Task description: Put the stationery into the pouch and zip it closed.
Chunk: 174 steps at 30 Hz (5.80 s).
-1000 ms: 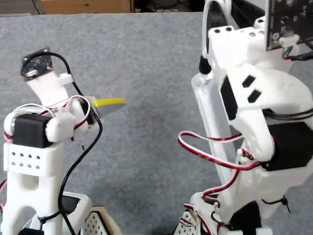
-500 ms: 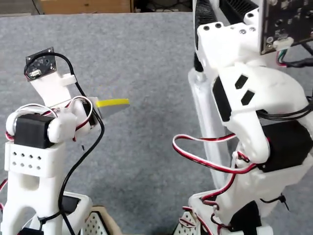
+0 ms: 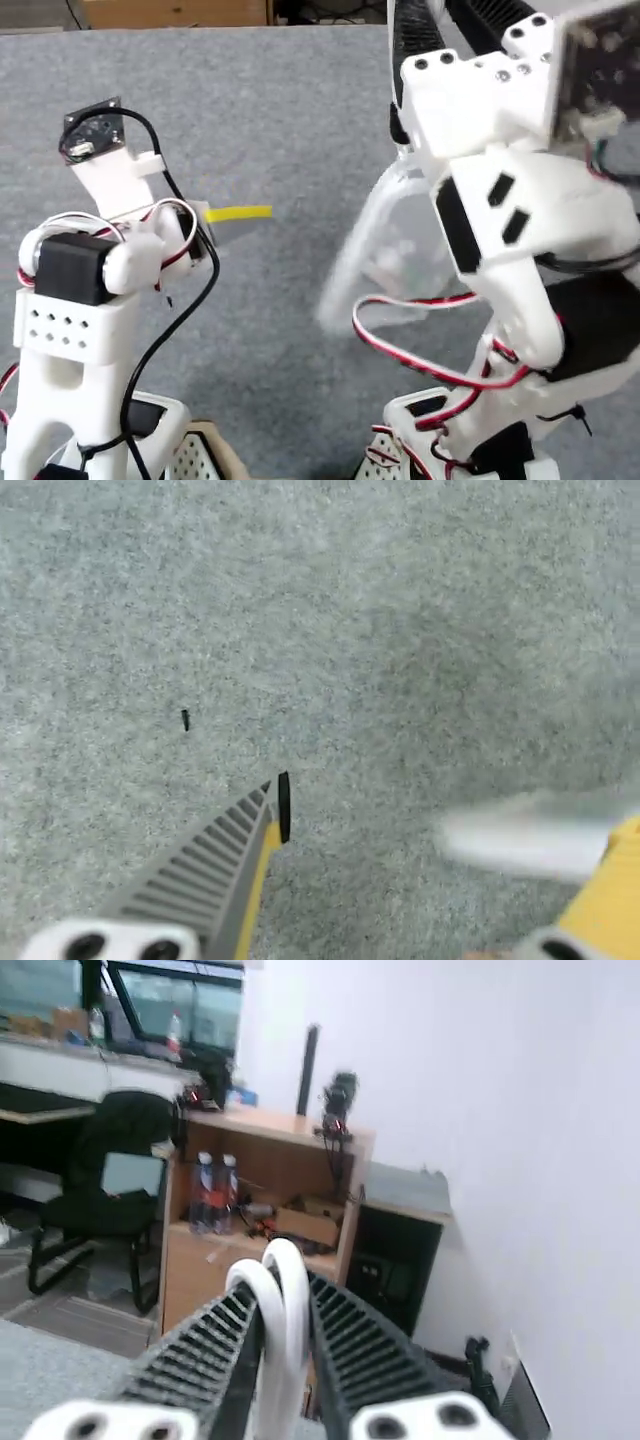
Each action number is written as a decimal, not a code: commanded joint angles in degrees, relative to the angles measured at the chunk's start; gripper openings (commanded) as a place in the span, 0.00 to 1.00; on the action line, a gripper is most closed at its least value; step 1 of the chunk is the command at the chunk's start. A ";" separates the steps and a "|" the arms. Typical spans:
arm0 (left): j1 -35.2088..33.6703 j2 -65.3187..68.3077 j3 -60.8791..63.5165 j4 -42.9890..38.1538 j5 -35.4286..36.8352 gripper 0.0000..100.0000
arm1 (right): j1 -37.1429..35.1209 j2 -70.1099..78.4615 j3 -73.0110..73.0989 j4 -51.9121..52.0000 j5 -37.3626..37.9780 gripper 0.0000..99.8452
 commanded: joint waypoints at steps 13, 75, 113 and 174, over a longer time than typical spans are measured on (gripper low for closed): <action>1.89 -0.18 -0.40 -4.84 -7.56 0.47 | -1.05 -0.84 -2.95 4.13 -0.18 0.01; 25.27 -0.18 -1.10 -18.55 -42.11 0.47 | -0.79 -9.63 -2.86 17.93 3.08 0.01; 25.36 -0.18 2.24 -21.80 -42.02 0.33 | -0.97 -9.63 -2.51 18.90 3.08 0.01; 28.35 -6.77 -0.04 -12.84 -38.42 0.03 | 18.20 -9.27 28.09 -2.46 3.60 0.01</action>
